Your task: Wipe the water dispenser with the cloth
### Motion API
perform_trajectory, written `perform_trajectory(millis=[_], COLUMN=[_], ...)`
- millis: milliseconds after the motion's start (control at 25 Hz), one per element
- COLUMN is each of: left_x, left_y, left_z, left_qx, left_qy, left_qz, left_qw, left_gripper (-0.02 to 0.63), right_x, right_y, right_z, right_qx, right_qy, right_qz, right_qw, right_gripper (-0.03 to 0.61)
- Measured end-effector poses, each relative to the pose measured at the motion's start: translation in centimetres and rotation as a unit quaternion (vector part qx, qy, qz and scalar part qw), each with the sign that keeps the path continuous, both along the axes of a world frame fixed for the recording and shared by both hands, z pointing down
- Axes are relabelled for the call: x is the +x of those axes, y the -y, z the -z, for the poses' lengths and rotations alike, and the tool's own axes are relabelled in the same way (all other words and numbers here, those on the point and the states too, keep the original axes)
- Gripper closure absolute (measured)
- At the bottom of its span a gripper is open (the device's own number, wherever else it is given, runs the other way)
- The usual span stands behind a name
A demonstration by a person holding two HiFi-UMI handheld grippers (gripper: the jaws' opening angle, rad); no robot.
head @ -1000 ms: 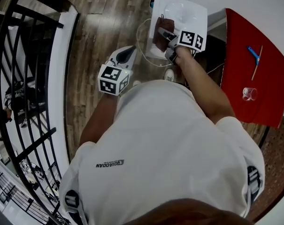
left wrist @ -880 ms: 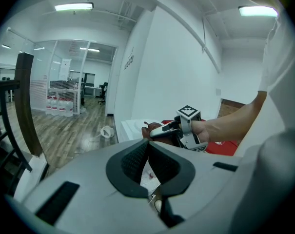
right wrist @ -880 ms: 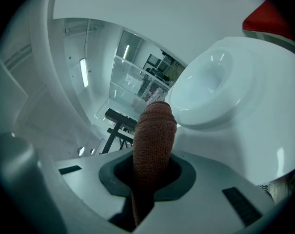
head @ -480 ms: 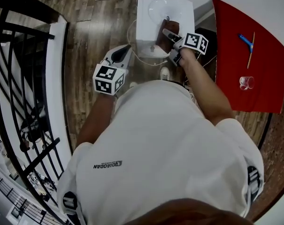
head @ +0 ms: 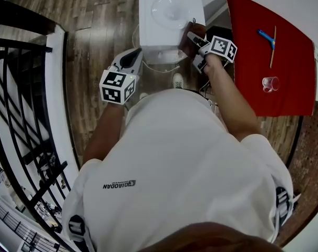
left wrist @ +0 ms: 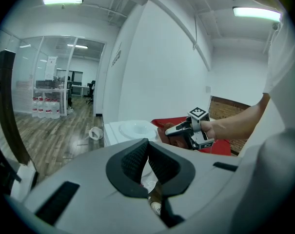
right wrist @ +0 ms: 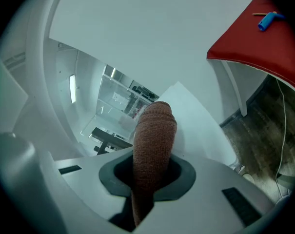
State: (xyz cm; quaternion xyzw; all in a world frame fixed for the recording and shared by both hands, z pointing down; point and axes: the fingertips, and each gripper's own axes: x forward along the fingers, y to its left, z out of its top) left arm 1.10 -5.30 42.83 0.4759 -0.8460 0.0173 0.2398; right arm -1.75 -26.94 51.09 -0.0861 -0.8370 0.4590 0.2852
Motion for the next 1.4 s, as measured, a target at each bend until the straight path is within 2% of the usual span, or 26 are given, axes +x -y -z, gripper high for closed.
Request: perform_trajectory(millis=[320,560,640,840,1000,1160,1400], left_x=[0.1,0.1,0.3,0.8,1.3,1.9,3.2], left_y=[1.3,1.3,1.2,0.0,-1.7,-4.1,-8.1], left_z=[-0.6,-0.7,-0.9,-1.7,-2.0,-1.9,-1.9], left_qx=[0.016,0.018,0.018,0.015,0.015,0.014,0.01], left_qy=[-0.03,-0.031,-0.033,-0.042,-0.046,-0.043,-0.037], left_qz=[-0.002,-0.002,-0.002,-0.001,0.001,0.006,0.021], left_qw=[0.9994,0.9993,0.9993,0.999,0.9988,0.9989,0.9991], left_gripper=[0.621,0.621,0.621,0.621,0.621,0.621,0.621], right_x=[2.7,4.6,5.2,6.2,6.2,5.3,3.1], right_y=[5.3,8.5,9.3,9.5,5.0,-3.2,-15.4], right_z=[-0.7,-1.2,-1.1,0.3,1.5,1.3,-1.0], right_qx=[0.009,0.024,0.038,0.109,0.126,0.136,0.151], right_qy=[-0.007,-0.013,-0.01,0.015,0.05,0.076,0.106], right_qz=[-0.059,-0.098,-0.11,-0.123,-0.081,0.0,0.132], right_qw=[0.998,0.995,0.993,0.986,0.987,0.988,0.974], right_gripper=[0.528,0.528,0.528,0.528,0.528,0.528,0.528])
